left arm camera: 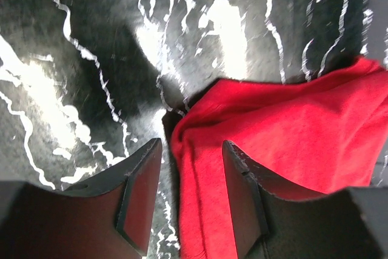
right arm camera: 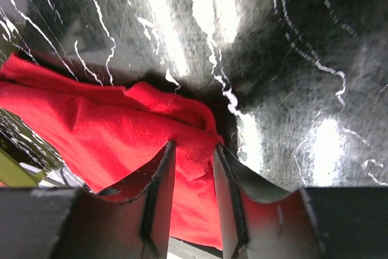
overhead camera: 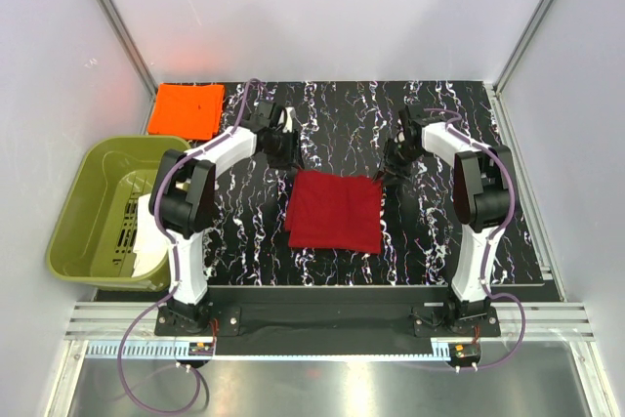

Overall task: Fold and stack the t-shirts
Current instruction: Fold the tshirt

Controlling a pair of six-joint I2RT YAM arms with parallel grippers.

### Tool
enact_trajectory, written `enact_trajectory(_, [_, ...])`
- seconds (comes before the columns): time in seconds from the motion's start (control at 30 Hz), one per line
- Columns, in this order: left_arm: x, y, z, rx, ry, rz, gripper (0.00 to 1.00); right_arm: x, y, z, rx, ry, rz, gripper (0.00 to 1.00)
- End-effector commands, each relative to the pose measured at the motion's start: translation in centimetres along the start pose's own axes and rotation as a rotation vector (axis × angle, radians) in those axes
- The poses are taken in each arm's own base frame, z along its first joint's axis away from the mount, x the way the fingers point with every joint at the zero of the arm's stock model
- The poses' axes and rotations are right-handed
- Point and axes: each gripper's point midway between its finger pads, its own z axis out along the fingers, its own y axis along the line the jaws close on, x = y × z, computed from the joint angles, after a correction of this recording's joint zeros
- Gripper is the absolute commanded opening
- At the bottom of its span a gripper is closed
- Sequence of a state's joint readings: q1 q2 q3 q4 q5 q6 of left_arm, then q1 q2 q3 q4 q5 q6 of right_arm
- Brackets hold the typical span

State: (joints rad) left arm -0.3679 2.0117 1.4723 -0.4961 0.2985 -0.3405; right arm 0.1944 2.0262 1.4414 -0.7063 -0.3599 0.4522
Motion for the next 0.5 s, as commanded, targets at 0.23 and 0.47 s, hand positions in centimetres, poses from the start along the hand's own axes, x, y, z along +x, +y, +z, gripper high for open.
enact_trajectory(0.23, [-2.3,-2.0,1.0,0.091,-0.051,-0.041,0.32,-1.9,0.8,-0.7,-0.032,-0.026,-0.001,0.23])
enact_trajectory(0.47, [-1.6,-0.6,1.9,0.028,-0.033,-0.067,0.0,-2.5,0.0,-0.4,-0.016,-0.023,-0.002,0.11])
